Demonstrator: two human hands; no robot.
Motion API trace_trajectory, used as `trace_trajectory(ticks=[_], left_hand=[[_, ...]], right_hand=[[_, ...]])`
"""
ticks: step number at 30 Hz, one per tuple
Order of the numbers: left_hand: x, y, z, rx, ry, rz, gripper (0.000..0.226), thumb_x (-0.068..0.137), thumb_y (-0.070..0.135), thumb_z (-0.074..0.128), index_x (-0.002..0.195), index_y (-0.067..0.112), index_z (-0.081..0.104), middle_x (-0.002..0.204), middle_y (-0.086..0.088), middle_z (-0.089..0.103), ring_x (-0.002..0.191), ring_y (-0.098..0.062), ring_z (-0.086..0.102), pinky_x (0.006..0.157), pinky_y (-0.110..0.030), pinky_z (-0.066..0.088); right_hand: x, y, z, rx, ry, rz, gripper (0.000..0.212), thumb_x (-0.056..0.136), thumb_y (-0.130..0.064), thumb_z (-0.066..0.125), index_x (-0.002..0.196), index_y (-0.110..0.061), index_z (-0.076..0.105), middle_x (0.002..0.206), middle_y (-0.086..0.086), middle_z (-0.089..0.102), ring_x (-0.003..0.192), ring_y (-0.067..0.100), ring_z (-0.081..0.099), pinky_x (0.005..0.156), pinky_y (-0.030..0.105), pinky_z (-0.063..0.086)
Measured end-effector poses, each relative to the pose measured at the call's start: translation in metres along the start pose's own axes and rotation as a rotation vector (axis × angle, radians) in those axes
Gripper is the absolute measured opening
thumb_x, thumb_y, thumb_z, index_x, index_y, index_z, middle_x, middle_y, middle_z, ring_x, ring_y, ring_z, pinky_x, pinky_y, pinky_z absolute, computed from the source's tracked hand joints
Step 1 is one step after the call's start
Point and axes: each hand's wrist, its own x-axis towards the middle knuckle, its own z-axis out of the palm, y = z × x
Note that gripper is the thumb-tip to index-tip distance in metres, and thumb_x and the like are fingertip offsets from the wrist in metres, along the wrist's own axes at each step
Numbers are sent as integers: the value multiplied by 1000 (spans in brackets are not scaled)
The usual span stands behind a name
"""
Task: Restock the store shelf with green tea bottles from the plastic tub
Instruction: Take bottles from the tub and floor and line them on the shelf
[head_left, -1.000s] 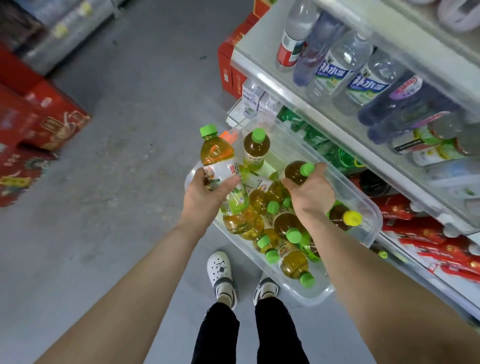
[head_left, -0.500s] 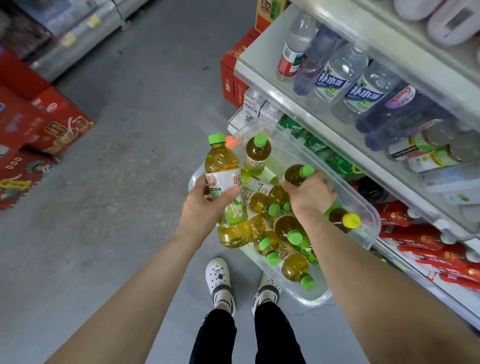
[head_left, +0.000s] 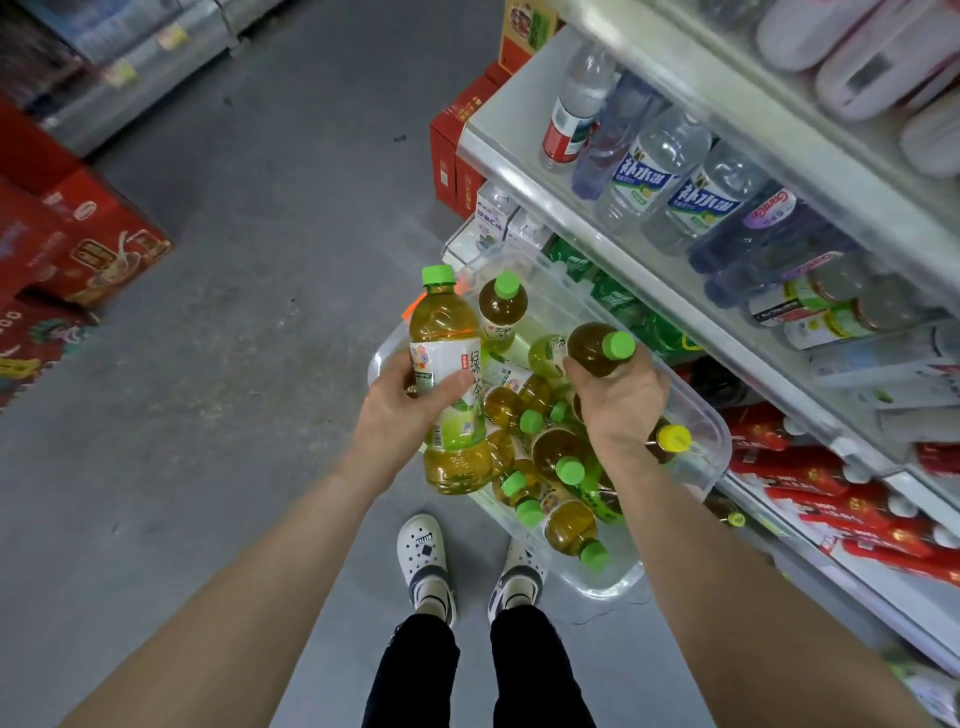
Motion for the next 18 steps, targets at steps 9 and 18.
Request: trace_trajectory(ticks=[9, 18], left_hand=[[-36, 65, 12, -277, -106, -80, 23, 91, 29, 62, 114, 27, 59, 105, -7, 73, 95, -28, 71, 89, -48, 55], [-105, 158, 11, -143, -345, 173, 66, 71, 51, 78, 128, 29, 54, 116, -2, 71, 105, -26, 69, 91, -57, 53]], right_hand=[[-12, -58, -131, 707, -137, -32, 56, 77, -19, 83, 113, -31, 42, 103, -8, 66, 91, -2, 67, 84, 13, 47], [-30, -97, -257, 800, -87, -54, 49, 77, -47, 77, 118, -30, 57, 101, -13, 70, 91, 1, 66, 88, 28, 50]])
